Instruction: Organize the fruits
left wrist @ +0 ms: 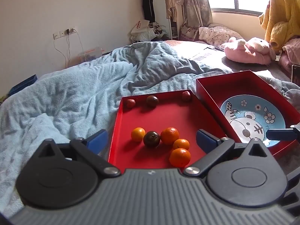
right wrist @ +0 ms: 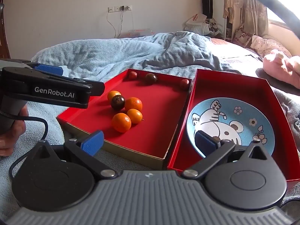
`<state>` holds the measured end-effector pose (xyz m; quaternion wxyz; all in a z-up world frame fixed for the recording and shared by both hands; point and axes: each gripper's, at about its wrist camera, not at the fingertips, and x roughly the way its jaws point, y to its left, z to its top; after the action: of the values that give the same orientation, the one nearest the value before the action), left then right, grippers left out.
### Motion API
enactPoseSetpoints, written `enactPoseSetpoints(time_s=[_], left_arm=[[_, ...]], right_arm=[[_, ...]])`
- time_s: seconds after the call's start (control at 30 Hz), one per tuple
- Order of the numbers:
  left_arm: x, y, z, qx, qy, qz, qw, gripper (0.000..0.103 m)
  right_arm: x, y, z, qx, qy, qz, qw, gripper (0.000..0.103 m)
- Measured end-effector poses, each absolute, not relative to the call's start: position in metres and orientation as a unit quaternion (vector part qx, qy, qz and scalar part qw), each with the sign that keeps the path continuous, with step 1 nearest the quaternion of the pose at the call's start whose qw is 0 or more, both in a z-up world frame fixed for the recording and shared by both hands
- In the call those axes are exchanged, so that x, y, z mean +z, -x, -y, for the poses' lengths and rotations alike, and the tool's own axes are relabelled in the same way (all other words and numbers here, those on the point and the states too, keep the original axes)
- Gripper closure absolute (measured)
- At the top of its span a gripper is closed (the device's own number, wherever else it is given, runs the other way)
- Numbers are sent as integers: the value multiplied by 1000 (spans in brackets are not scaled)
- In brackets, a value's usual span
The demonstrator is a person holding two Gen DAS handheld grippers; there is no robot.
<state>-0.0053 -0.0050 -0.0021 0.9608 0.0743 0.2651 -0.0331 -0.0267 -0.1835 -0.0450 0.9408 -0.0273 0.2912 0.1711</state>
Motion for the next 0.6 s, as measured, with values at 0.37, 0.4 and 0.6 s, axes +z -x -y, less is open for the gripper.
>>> enactPoseSetpoints(time_s=[0.37, 0.4, 0.6], left_arm=[[1, 8, -5, -37, -39, -268, 962, 1], [1, 8, -5, -37, -38, -267, 962, 1], [6, 11, -2, -37, -47, -250, 967, 1]], right_arm=[[-45, 26, 183, 172, 27, -294, 940, 0], [-45, 26, 183, 172, 27, -294, 940, 0], [-44, 26, 184, 171, 24, -295, 940, 0]])
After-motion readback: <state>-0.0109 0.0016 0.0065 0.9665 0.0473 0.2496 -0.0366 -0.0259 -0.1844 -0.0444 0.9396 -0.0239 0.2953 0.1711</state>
